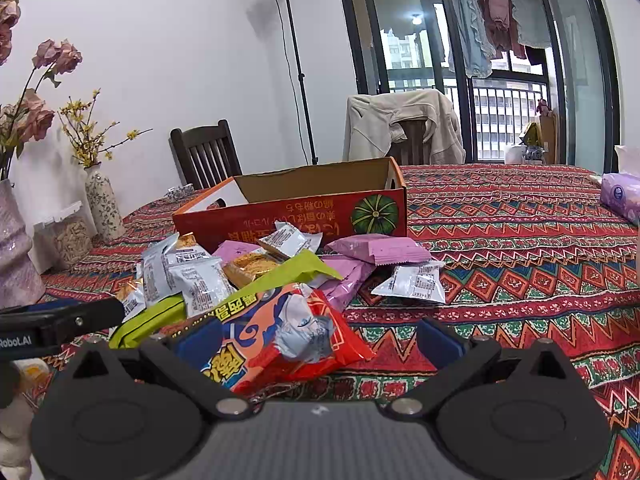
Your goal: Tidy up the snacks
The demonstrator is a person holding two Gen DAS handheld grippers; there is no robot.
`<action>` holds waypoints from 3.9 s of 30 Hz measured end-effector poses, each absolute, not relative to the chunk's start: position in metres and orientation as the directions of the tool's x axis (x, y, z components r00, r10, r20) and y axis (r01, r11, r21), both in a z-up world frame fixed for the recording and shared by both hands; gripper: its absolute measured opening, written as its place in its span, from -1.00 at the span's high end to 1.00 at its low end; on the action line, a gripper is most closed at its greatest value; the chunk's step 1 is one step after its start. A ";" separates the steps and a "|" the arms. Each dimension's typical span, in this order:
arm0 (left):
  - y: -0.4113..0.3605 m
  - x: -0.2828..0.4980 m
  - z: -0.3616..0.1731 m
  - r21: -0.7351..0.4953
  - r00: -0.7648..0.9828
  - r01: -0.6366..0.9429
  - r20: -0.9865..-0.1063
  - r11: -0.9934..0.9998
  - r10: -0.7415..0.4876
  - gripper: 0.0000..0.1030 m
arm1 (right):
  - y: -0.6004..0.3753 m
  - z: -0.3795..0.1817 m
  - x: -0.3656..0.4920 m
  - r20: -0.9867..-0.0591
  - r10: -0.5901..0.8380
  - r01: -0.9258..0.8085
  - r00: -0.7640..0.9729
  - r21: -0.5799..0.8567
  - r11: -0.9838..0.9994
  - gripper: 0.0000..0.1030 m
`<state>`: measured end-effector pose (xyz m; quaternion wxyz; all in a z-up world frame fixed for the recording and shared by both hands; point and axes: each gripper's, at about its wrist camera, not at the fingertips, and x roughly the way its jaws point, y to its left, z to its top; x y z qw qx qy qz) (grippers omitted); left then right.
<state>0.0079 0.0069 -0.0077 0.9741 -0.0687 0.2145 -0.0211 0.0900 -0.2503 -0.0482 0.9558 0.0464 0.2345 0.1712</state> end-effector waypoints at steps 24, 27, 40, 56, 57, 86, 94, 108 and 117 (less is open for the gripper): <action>0.006 0.006 -0.007 -0.143 0.907 0.010 -0.415 0.990 -0.069 -1.00 | -0.250 -0.048 0.089 -0.435 0.347 -0.303 0.831 0.168 0.938 -1.00; 0.006 0.006 -0.007 -0.143 0.907 0.010 -0.416 0.990 -0.069 -1.00 | -0.250 -0.048 0.089 -0.435 0.347 -0.304 0.831 0.168 0.938 -1.00; 0.009 0.005 -0.008 -0.150 0.907 0.003 -0.415 0.989 -0.066 -1.00 | -0.250 -0.049 0.089 -0.436 0.347 -0.304 0.830 0.168 0.938 -1.00; 0.025 0.003 -0.011 -0.172 0.909 -0.032 -0.415 0.985 -0.043 -1.00 | -0.211 -0.048 0.098 -0.462 0.363 -0.365 0.809 0.089 0.927 -1.00; 0.026 0.002 -0.011 -0.175 0.910 -0.036 -0.413 0.984 -0.041 -1.00 | -0.208 -0.047 0.100 -0.462 0.361 -0.368 0.810 0.079 0.926 -1.00; 0.037 -0.013 -0.011 -0.211 0.920 -0.051 -0.390 0.976 -0.036 -1.00 | -0.154 -0.060 0.099 -0.501 0.168 -0.317 0.849 -0.229 0.920 -1.00; 0.029 -0.018 -0.008 -0.202 0.924 -0.035 -0.379 0.979 -0.045 -1.00 | -0.176 -0.062 0.082 -0.471 0.132 -0.260 0.872 -0.218 0.941 -1.00; 0.032 -0.017 -0.011 -0.219 0.917 -0.050 -0.397 0.975 -0.042 -1.00 | -0.214 -0.035 0.072 -0.434 0.125 -0.145 0.892 -0.013 0.989 -1.00; 0.030 -0.021 -0.013 -0.226 0.917 -0.025 -0.394 0.974 -0.068 -1.00 | -0.220 -0.039 0.074 -0.586 0.158 -0.144 0.795 0.072 0.987 -1.00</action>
